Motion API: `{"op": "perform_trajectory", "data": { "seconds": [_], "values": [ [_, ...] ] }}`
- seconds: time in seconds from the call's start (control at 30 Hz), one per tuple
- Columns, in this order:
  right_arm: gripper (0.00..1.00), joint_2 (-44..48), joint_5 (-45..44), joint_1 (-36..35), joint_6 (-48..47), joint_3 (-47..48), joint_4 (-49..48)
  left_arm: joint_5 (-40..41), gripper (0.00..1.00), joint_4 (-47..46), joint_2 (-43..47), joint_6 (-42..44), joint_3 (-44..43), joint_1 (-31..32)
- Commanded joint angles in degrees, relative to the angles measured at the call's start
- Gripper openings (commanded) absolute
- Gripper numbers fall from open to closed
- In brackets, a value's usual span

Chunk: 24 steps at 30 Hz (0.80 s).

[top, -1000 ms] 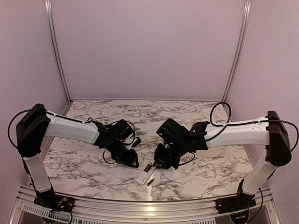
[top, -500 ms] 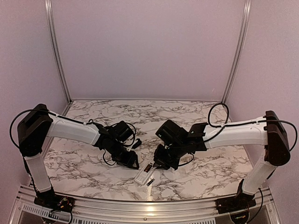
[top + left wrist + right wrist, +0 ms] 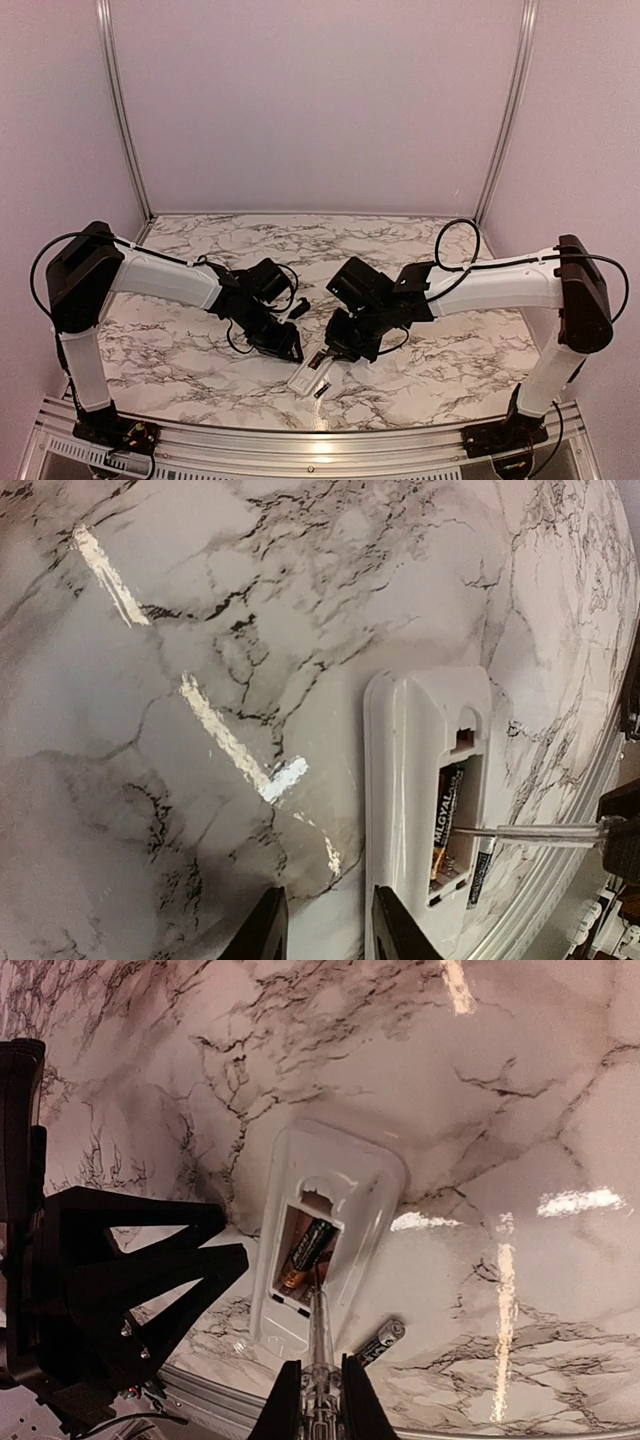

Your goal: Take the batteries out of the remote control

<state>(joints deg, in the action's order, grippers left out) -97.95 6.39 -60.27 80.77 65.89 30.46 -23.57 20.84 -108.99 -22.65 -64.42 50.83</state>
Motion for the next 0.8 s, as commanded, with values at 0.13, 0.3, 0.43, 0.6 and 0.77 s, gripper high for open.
{"op": "perform_trajectory", "data": {
  "seconds": [0.13,0.3,0.43,0.6,0.77],
  "values": [
    [0.0,-1.41,-4.21,-0.59,1.36,2.14,3.89,-6.62,0.29,-3.36,-3.19,0.56,-0.03,-0.2],
    [0.0,-1.89,-4.28,-0.55,0.37,1.32,-0.43,-10.15,0.27,-5.22,-4.57,-0.05,-0.3,-0.2],
    [0.0,-1.95,-4.79,-0.55,-0.03,0.52,-2.33,-12.07,0.25,-6.0,-5.24,-0.15,-0.61,-0.2],
    [0.0,-0.34,-5.43,-0.56,0.54,-3.26,-6.63,-12.76,0.24,-5.84,-5.44,0.37,0.01,-0.16],
    [0.0,0.82,-5.08,-0.54,0.16,-5.72,-8.56,-12.62,0.23,-5.51,-5.36,0.67,0.57,-0.16]
  ]
}}
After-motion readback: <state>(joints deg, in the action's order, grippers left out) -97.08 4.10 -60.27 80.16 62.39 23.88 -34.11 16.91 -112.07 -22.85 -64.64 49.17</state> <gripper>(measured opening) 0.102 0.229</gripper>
